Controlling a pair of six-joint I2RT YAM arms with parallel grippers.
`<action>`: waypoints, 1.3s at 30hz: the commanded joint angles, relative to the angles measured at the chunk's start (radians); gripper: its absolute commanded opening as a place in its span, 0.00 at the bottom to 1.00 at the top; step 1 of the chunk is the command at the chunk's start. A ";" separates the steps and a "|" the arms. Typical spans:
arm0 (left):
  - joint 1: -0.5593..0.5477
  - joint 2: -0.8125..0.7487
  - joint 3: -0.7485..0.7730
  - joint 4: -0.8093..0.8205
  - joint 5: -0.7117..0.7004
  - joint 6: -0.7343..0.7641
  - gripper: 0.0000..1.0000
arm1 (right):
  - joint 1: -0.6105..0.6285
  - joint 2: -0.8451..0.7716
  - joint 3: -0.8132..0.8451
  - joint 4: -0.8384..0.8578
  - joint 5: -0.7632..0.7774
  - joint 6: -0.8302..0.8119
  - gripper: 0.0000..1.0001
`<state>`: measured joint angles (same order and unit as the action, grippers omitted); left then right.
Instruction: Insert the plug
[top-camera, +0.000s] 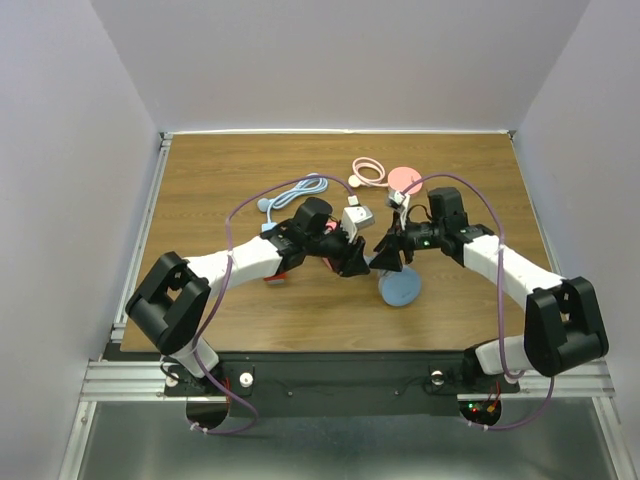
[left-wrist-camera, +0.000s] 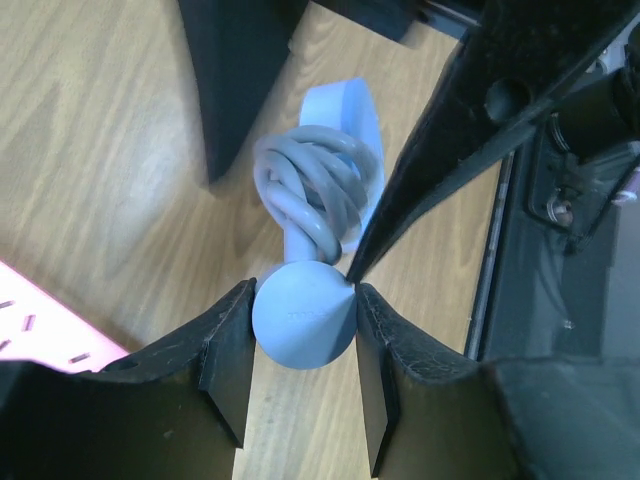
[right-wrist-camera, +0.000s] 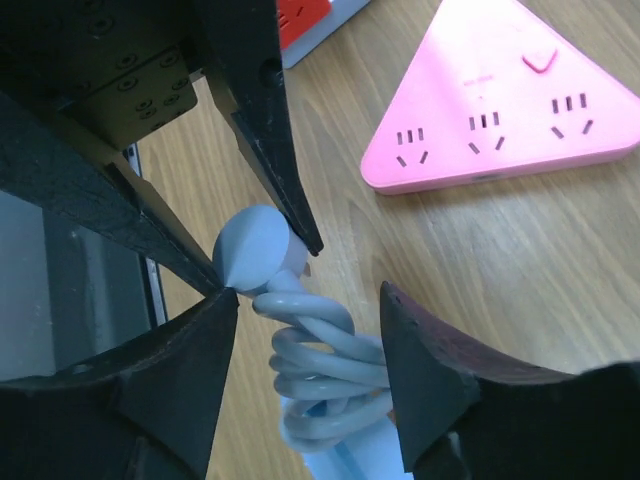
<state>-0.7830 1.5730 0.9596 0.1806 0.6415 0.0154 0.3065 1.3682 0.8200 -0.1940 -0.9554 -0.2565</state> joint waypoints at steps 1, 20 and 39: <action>0.005 -0.053 0.021 0.097 0.049 -0.008 0.00 | -0.003 0.025 0.005 0.034 -0.078 -0.006 0.55; 0.051 -0.100 -0.044 0.220 -0.089 -0.101 0.33 | 0.013 0.097 0.027 0.036 -0.057 0.016 0.01; 0.140 -0.050 0.005 0.163 -0.514 -0.256 0.91 | 0.022 0.164 -0.005 0.582 0.242 0.220 0.00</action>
<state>-0.6521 1.5040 0.9100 0.3382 0.2417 -0.1989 0.3157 1.4971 0.8158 0.1635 -0.7582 -0.0910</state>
